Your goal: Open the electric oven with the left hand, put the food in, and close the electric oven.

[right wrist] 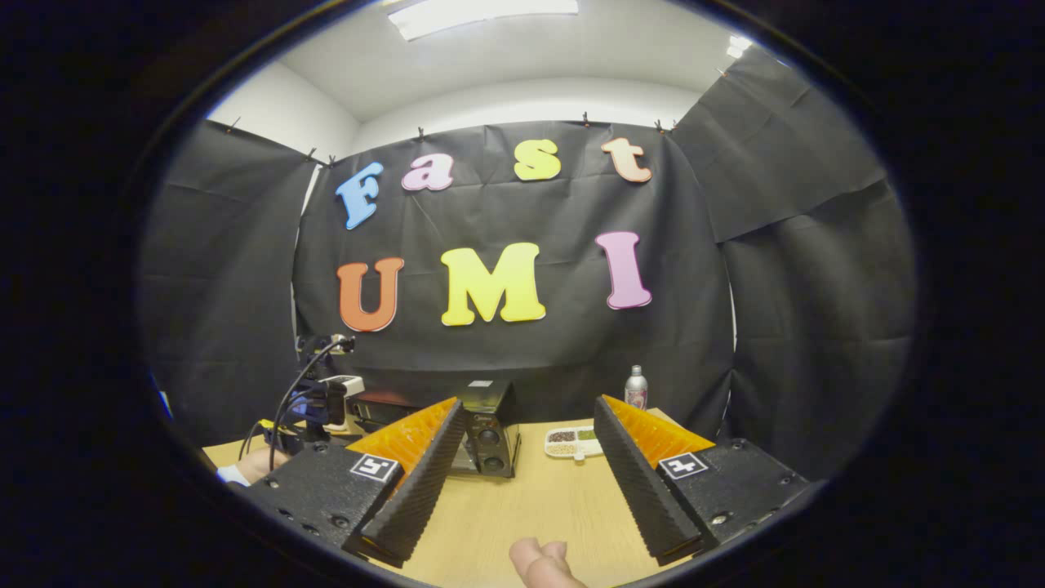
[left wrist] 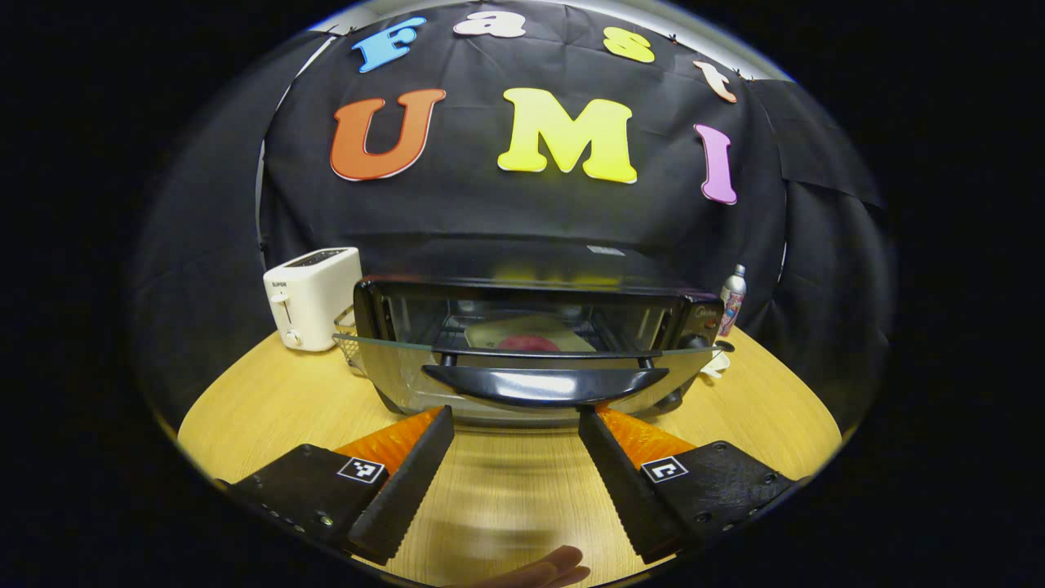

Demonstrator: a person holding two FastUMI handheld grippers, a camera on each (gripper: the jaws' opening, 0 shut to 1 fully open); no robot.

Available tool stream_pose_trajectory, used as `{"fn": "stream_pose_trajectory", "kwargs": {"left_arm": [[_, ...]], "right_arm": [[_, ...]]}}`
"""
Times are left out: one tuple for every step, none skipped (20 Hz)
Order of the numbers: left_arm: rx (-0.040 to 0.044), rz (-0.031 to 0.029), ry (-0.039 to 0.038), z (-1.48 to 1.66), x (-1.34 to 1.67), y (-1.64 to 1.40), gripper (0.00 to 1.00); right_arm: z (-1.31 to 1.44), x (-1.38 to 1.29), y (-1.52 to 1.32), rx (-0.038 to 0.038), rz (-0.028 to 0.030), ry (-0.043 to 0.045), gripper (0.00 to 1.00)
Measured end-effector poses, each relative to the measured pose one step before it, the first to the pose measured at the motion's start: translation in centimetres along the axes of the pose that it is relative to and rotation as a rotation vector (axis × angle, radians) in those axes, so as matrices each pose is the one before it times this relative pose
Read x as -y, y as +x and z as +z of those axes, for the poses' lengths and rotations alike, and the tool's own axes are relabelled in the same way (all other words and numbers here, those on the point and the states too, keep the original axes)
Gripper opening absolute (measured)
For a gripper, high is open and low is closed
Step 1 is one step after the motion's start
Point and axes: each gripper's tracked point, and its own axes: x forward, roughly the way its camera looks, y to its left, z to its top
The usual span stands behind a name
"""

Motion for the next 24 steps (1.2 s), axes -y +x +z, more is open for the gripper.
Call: {"fn": "stream_pose_trajectory", "kwargs": {"left_arm": [[-0.00135, 0.01044, -0.01797, 0.407, -0.320, -0.013, 0.98], [-0.01016, 0.00544, -0.02051, 0.042, -0.161, -0.209, 0.98], [0.00010, 0.00154, -0.01544, 0.320, -0.069, -0.499, 0.97], [0.00990, 0.00345, -0.00741, 0.715, -0.007, -0.579, 0.95], [0.01315, 0.00389, 0.00007, 0.541, -0.147, -0.678, 0.95], [0.01544, 0.00764, 0.00259, 0.531, -0.133, -0.640, 0.95], [0.01344, 0.00488, 0.00219, 0.566, -0.105, -0.850, 0.95], [0.01191, 0.00011, 0.00219, 0.426, 0.082, -0.832, 0.95], [0.01282, 0.00284, 0.00199, 0.571, -0.014, -1.057, 0.95], [0.01624, 0.00588, 0.00024, 0.550, -0.134, -1.197, 0.95], [0.01924, -0.00001, -0.00041, 0.666, 0.047, -1.294, 0.95], [0.02358, -0.00567, -0.00276, 0.819, 0.137, -1.548, 0.95], [0.02254, -0.00903, -0.00319, 0.745, 0.192, -1.607, 0.94], [0.02075, -0.01152, -0.00147, 0.792, 0.266, -1.612, 0.95], [0.01701, -0.00516, 0.00085, 0.786, 0.158, -1.670, 0.94], [0.02038, -0.00579, 0.00502, 0.889, 0.304, -1.648, 0.94], [0.02087, -0.00396, 0.01206, 0.951, 0.339, -1.763, 0.94], [0.03038, -0.00286, 0.01053, 1.215, 0.182, -2.052, 0.94], [0.02833, 0.00098, 0.00909, 1.141, 0.231, -1.765, 0.94], [0.03035, 0.00408, 0.00512, 1.239, 0.053, -1.970, 0.94], [0.01286, 0.00508, 0.00319, 0.665, 0.108, -1.471, 0.94], [0.00091, 0.00328, 0.00095, 0.165, 0.093, -1.582, 0.94], [-0.00769, 0.00159, 0.00441, -0.214, 0.138, -1.616, 0.94], [0.00654, 0.00180, 0.00629, 0.113, 0.053, -1.291, 0.94]], "right_arm": [[0.033, 0.140, -0.032, -0.00315, 0.00033, 0.00331, 1.00], [0.104, 0.166, -0.118, -0.00007, -0.00036, 0.00371, 1.00], [0.215, 0.223, -0.217, 0.00347, -0.00144, 0.00338, 0.96], [0.294, 0.182, -0.332, 0.00544, -0.00248, -0.00013, 0.96], [0.052, 0.331, -0.127, 0.00252, -0.00576, -0.00240, 0.96], [0.183, 0.126, -0.280, 0.00274, -0.00327, -0.00216, 0.96], [0.210, 0.052, -0.299, 0.00217, -0.00187, -0.00038, 0.96], [0.281, 0.058, -0.310, 0.00185, 0.00115, 0.00030, 0.96], [0.273, -0.036, -0.497, 0.00250, 0.00182, 0.00012, 0.96], [0.402, -0.019, -0.496, 0.00513, -0.00004, -0.00181, 0.96], [0.467, 0.047, -0.564, 0.00561, -0.00381, -0.00643, 0.96], [0.460, 0.212, -0.448, 0.00666, -0.00975, -0.01260, 0.96], [0.467, 0.285, -0.567, 0.00721, -0.01333, -0.01847, 1.00], [0.645, 0.205, -0.536, 0.00896, -0.01058, -0.02055, 0.95], [0.683, -0.022, -0.572, 0.00930, -0.00513, -0.02014, 0.96], [0.683, -0.056, -0.699, 0.01054, -0.00259, -0.01936, 0.96], [0.627, 0.038, -0.722, 0.00838, -0.00571, -0.01999, 0.96], [0.604, 0.199, -0.781, 0.00956, -0.01327, -0.01135, 0.96], [0.465, 0.260, -0.692, 0.00682, -0.01017, -0.00543, 1.00], [0.428, 0.087, -0.790, 0.00384, -0.00479, 0.00356, 0.96], [0.152, -0.100, -0.704, -0.00228, 0.00120, 0.00600, 0.96], [0.103, 0.004, -0.574, -0.00710, 0.00174, 0.00672, 0.96], [0.040, 0.139, -0.395, -0.00934, 0.00048, 0.00766, 0.96], [0.119, 0.117, -0.397, -0.00781, 0.00043, 0.00796, 0.96]]}}
